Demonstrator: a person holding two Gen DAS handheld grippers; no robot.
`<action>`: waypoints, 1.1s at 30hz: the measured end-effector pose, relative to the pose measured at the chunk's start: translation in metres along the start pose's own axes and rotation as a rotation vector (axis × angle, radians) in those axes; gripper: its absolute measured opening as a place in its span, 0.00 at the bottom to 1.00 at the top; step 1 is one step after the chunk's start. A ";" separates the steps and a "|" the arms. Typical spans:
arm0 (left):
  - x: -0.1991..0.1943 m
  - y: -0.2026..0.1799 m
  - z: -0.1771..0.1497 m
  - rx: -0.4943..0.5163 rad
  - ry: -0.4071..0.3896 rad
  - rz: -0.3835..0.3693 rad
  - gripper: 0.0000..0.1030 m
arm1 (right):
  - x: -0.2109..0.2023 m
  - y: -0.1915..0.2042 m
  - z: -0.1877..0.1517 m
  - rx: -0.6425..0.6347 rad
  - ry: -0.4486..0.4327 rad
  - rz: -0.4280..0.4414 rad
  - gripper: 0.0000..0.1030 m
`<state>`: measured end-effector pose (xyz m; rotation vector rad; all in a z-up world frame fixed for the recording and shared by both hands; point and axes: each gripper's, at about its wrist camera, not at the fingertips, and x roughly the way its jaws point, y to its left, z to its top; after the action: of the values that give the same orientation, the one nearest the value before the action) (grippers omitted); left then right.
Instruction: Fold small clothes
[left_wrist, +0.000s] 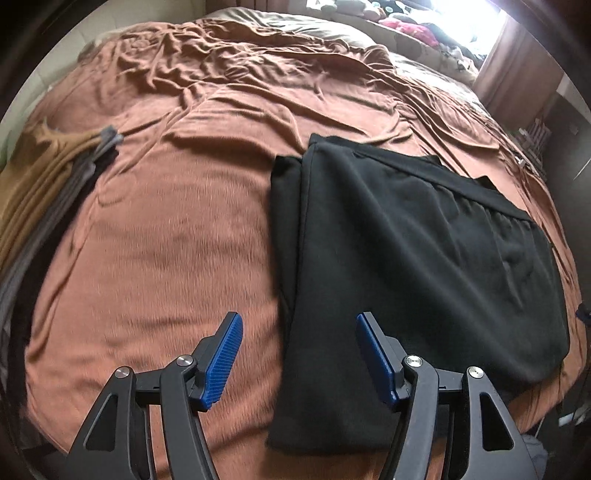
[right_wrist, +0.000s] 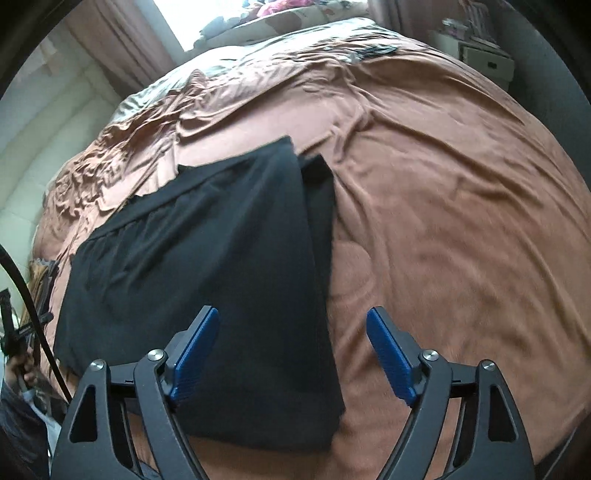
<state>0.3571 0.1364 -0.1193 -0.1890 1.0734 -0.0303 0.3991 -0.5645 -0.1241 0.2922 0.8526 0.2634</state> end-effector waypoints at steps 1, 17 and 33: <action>-0.001 0.000 -0.005 0.000 0.002 -0.001 0.64 | -0.003 -0.001 -0.006 0.010 -0.004 -0.003 0.78; -0.020 0.030 -0.064 -0.304 -0.008 -0.155 0.63 | -0.028 -0.032 -0.085 0.216 -0.039 0.117 0.77; -0.001 0.024 -0.090 -0.600 0.006 -0.263 0.47 | -0.002 -0.056 -0.116 0.487 -0.040 0.312 0.50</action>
<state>0.2766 0.1479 -0.1641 -0.8712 1.0345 0.0567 0.3151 -0.6001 -0.2152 0.8867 0.8229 0.3368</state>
